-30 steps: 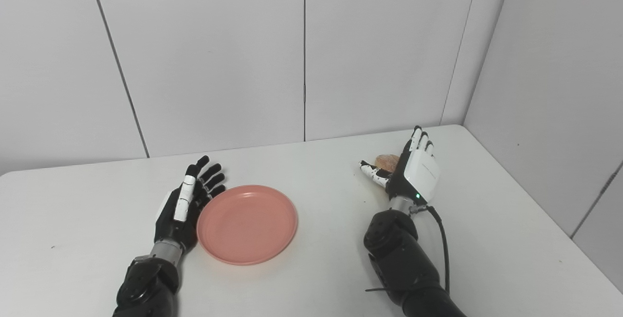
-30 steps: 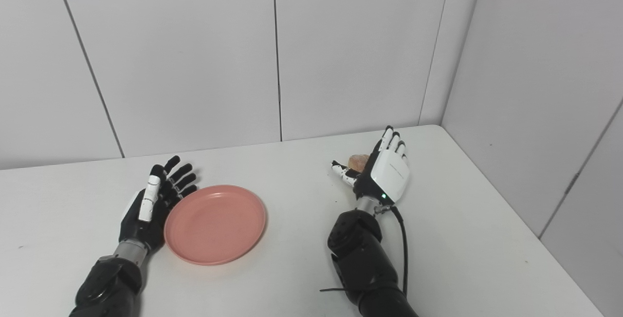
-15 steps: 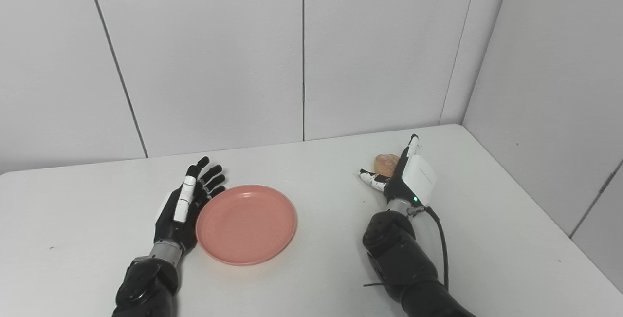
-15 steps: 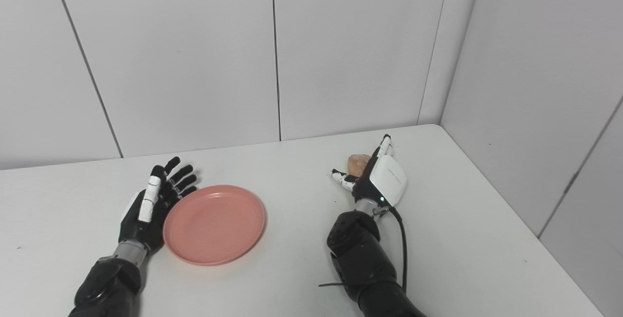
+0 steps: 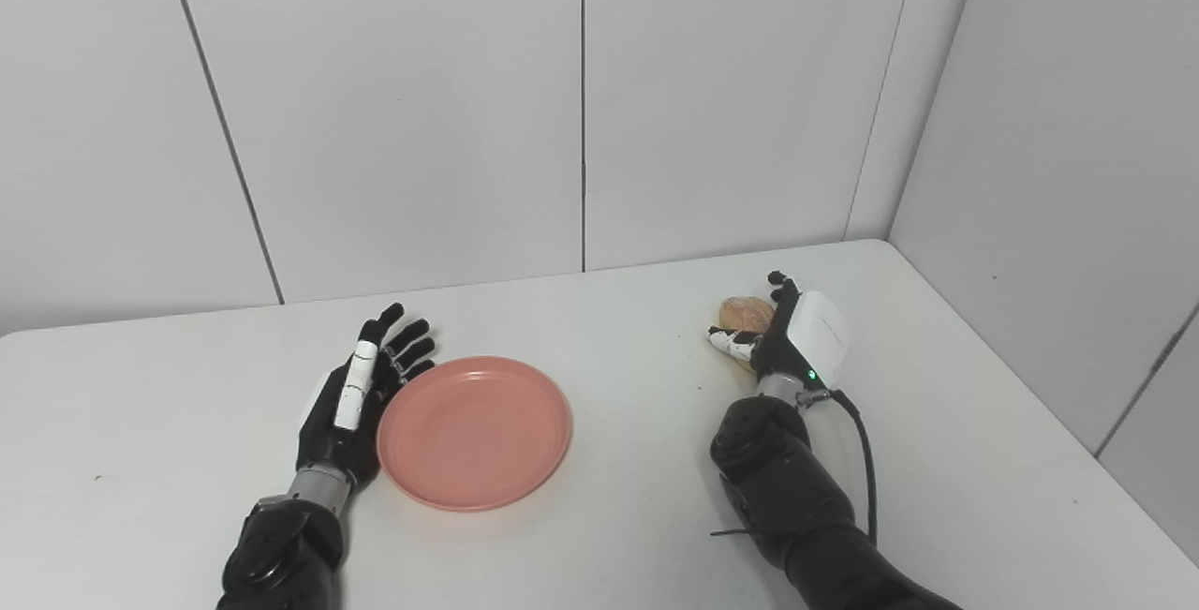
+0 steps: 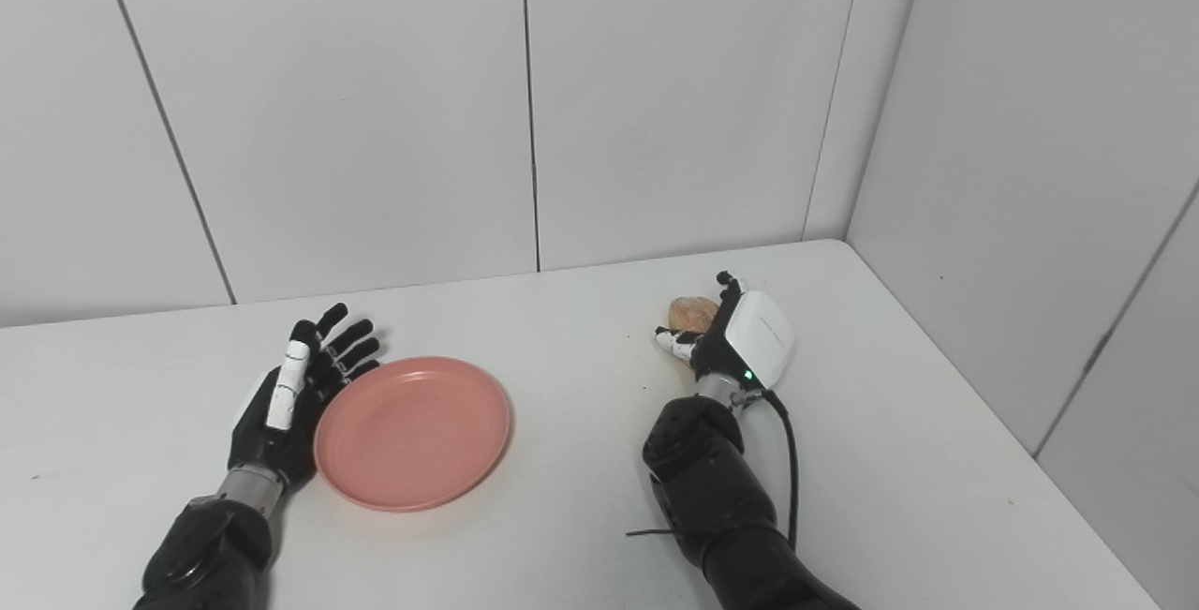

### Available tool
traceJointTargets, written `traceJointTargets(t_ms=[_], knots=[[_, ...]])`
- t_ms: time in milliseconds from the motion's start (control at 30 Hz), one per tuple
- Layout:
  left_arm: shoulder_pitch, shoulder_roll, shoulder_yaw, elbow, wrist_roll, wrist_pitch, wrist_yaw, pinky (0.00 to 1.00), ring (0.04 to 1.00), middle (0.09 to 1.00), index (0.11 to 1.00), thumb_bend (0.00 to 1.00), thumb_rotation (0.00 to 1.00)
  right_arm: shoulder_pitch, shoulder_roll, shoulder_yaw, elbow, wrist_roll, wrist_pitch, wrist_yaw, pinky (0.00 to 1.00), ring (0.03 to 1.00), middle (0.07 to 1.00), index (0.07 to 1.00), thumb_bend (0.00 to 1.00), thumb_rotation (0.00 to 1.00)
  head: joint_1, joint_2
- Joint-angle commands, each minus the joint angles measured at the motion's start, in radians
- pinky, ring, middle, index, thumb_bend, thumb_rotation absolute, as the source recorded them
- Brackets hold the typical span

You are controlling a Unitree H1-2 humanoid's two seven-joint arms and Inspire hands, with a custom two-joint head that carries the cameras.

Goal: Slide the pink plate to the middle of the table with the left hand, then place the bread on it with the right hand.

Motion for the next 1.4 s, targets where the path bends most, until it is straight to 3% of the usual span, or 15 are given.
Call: traceJointTargets(t_ms=[0, 67, 133, 633, 833, 933, 1033, 1100, 1367], knots=[[0.042, -0.019, -0.001, 0.024, -0.006, 0.001, 0.003, 0.86, 0.868, 0.86, 0.904, 0.88, 0.79, -0.031, 0.003, -0.003, 0.008, 0.02, -0.1, -0.013, 0.41, 0.514, 0.622, 0.562, 0.66, 0.07, 0.001, 0.001], [0.045, -0.02, -0.003, 0.015, -0.004, 0.006, 0.005, 0.85, 0.865, 0.859, 0.903, 0.88, 0.79, -0.032, 0.003, -0.003, 0.016, 0.026, -0.123, -0.023, 0.33, 0.421, 0.52, 0.491, 0.56, 0.01, 0.003, 0.003], [0.049, -0.019, -0.005, 0.004, -0.004, 0.012, 0.002, 0.85, 0.863, 0.862, 0.905, 0.88, 0.79, -0.031, 0.001, 0.004, 0.014, 0.024, -0.12, -0.021, 0.27, 0.346, 0.46, 0.495, 0.54, 0.0, 0.004, 0.004], [0.043, -0.015, -0.004, 0.004, -0.008, 0.022, -0.003, 0.86, 0.862, 0.853, 0.909, 0.86, 0.78, -0.019, -0.002, 0.014, -0.004, 0.039, -0.102, 0.003, 0.29, 0.357, 0.456, 0.49, 0.53, 0.0, 0.006, 0.008], [0.045, -0.018, -0.007, -0.012, -0.004, 0.031, 0.003, 0.86, 0.859, 0.857, 0.91, 0.87, 0.79, -0.008, -0.008, 0.038, -0.072, 0.024, -0.101, 0.019, 0.32, 0.392, 0.476, 0.481, 0.53, 0.0, 0.009, 0.01], [0.046, -0.018, -0.011, -0.012, 0.001, 0.024, 0.001, 0.86, 0.864, 0.863, 0.923, 0.86, 0.81, 0.003, -0.024, 0.073, -0.125, 0.006, -0.115, 0.077, 0.39, 0.469, 0.508, 0.462, 0.53, 0.0, 0.017, 0.01], [0.047, -0.02, -0.012, -0.019, 0.003, 0.03, 0.008, 0.86, 0.863, 0.863, 0.921, 0.87, 0.8, 0.024, -0.074, 0.143, -0.204, 0.028, -0.23, 0.264, 0.37, 0.434, 0.489, 0.478, 0.53, 0.0, 0.025, 0.012], [0.046, -0.02, -0.013, -0.017, 0.006, 0.029, 0.011, 0.85, 0.857, 0.855, 0.914, 0.87, 0.81, 0.031, -0.096, 0.168, -0.245, 0.041, -0.269, 0.349, 0.36, 0.413, 0.472, 0.493, 0.53, 0.0, 0.029, 0.012], [0.047, -0.023, -0.014, -0.018, 0.007, 0.032, 0.014, 0.85, 0.852, 0.842, 0.911, 0.86, 0.8, 0.041, -0.128, 0.169, -0.363, 0.124, -0.378, 0.575, 0.37, 0.422, 0.464, 0.495, 0.53, 0.0, 0.065, 0.011]])
